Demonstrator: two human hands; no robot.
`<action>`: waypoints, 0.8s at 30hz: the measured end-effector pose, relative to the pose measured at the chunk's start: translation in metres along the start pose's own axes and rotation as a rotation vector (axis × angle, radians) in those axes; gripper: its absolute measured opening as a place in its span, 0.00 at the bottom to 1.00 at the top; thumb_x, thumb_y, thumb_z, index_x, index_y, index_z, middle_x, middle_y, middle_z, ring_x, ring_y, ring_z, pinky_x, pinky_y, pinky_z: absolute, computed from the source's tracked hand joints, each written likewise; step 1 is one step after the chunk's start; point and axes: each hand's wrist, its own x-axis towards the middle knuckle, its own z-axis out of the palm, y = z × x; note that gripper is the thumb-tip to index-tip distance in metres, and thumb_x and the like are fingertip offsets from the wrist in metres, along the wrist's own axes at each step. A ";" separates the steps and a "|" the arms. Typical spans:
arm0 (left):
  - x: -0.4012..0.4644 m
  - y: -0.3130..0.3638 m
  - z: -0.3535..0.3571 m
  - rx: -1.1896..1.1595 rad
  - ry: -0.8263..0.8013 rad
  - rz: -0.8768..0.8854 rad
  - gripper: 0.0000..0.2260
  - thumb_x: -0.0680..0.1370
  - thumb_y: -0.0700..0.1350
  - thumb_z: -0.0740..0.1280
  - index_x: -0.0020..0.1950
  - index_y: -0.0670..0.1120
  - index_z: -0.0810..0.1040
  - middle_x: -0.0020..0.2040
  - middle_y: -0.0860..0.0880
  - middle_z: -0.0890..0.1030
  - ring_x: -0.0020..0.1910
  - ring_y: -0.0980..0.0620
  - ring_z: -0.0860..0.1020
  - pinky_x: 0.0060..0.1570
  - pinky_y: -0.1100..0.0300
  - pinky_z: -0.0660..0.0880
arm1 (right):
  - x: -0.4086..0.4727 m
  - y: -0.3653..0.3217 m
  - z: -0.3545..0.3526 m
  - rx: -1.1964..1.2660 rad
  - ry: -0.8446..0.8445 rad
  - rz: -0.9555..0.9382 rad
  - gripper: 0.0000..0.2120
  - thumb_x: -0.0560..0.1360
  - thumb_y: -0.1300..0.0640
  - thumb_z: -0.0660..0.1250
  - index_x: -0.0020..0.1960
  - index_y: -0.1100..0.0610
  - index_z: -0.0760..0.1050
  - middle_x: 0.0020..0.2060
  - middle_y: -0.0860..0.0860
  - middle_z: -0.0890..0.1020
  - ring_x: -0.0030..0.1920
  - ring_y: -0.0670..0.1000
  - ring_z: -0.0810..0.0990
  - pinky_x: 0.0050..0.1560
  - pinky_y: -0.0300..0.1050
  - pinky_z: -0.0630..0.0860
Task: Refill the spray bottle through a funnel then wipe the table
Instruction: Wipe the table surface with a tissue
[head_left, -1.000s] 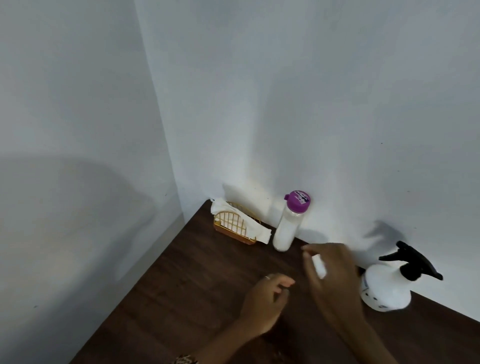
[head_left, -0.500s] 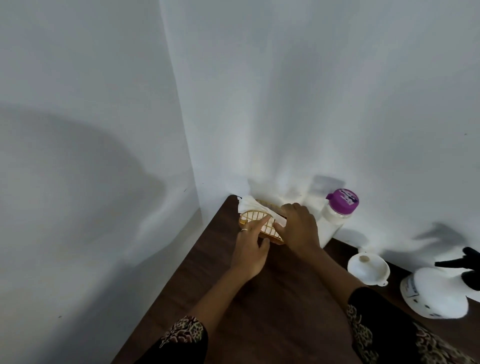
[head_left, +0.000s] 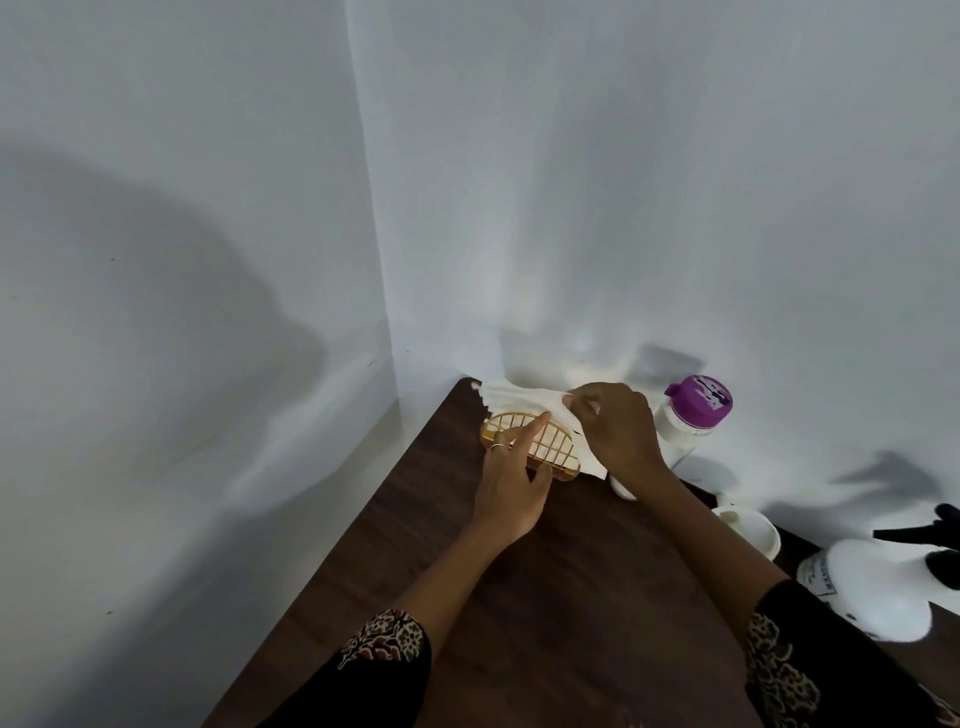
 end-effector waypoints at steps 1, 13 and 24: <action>0.000 0.000 0.000 0.000 0.005 0.002 0.27 0.77 0.44 0.63 0.73 0.61 0.60 0.70 0.48 0.67 0.67 0.49 0.67 0.64 0.51 0.72 | 0.002 -0.003 -0.004 0.016 -0.015 -0.001 0.11 0.77 0.57 0.64 0.52 0.60 0.82 0.52 0.55 0.84 0.54 0.54 0.80 0.51 0.41 0.70; -0.017 0.034 -0.012 -0.207 0.055 -0.157 0.22 0.76 0.50 0.65 0.70 0.55 0.66 0.66 0.51 0.70 0.66 0.52 0.69 0.60 0.55 0.74 | -0.008 -0.051 -0.063 0.459 0.202 0.109 0.06 0.76 0.59 0.64 0.44 0.60 0.78 0.36 0.50 0.80 0.37 0.45 0.75 0.41 0.43 0.73; -0.147 0.085 -0.030 -1.560 -0.429 -0.759 0.24 0.77 0.55 0.60 0.64 0.39 0.75 0.62 0.37 0.78 0.62 0.40 0.76 0.64 0.45 0.69 | -0.201 0.014 -0.057 1.345 0.044 1.038 0.08 0.74 0.65 0.64 0.51 0.69 0.75 0.45 0.63 0.81 0.36 0.57 0.83 0.29 0.45 0.81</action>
